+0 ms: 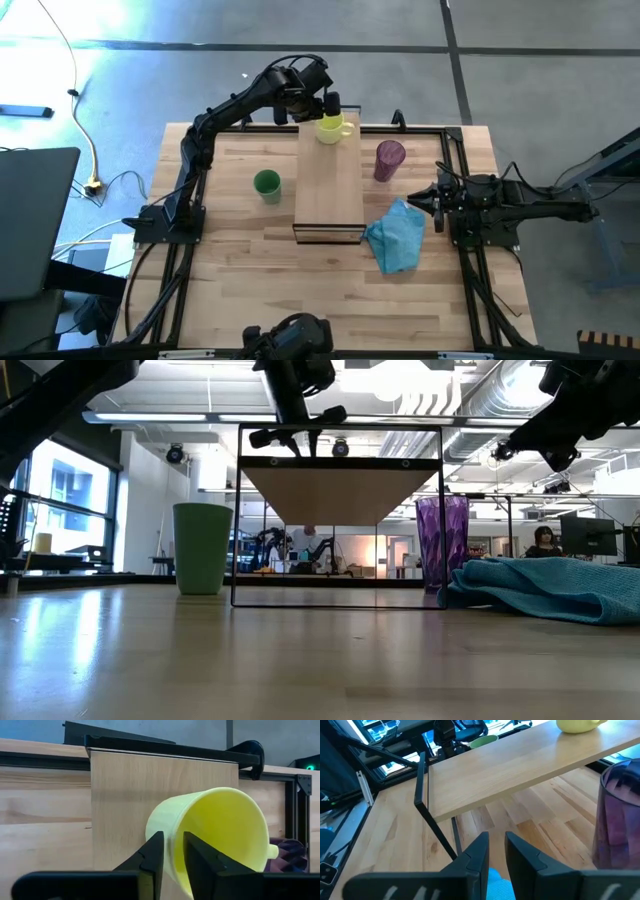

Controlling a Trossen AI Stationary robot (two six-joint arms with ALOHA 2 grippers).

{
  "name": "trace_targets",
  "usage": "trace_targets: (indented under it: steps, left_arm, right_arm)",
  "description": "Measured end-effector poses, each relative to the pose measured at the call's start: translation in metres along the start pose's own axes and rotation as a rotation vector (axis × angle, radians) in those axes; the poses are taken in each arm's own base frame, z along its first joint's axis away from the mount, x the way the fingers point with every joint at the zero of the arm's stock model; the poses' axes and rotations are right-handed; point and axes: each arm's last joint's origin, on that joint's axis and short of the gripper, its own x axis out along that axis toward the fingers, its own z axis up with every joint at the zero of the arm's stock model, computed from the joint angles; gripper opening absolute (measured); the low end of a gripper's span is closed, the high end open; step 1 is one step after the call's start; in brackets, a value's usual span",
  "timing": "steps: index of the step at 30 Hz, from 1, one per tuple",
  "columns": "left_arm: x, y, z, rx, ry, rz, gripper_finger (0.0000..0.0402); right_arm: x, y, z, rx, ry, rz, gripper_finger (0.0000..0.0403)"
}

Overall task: Stack small to large cups/mugs on shelf
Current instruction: Put the yellow mug on the shelf

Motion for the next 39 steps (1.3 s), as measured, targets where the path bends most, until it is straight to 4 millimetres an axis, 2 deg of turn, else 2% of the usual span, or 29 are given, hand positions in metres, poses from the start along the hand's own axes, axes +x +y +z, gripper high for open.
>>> trace_targets:
  steps: [10, 24, 34, 39]
  left_arm:
    - [0.000, -0.003, 0.002, -0.003, -0.016, -0.030, 0.0097]
    - [-0.001, -0.002, 0.002, 0.014, -0.022, -0.022, 0.0092]
    - [-0.016, 0.003, 0.004, 0.035, -0.062, -0.009, 0.0115]
    - [-0.016, 0.002, 0.003, 0.072, -0.052, -0.016, 0.0120]
  right_arm:
    - [0.000, 0.000, 0.000, 0.000, 0.000, 0.003, 0.0053]
    - [0.000, 0.000, 0.000, 0.005, -0.001, 0.003, 0.0053]
    - [0.000, 0.000, 0.000, 0.019, 0.001, 0.004, 0.0053]
    - [0.000, 0.000, 0.000, 0.018, 0.001, 0.004, 0.0053]
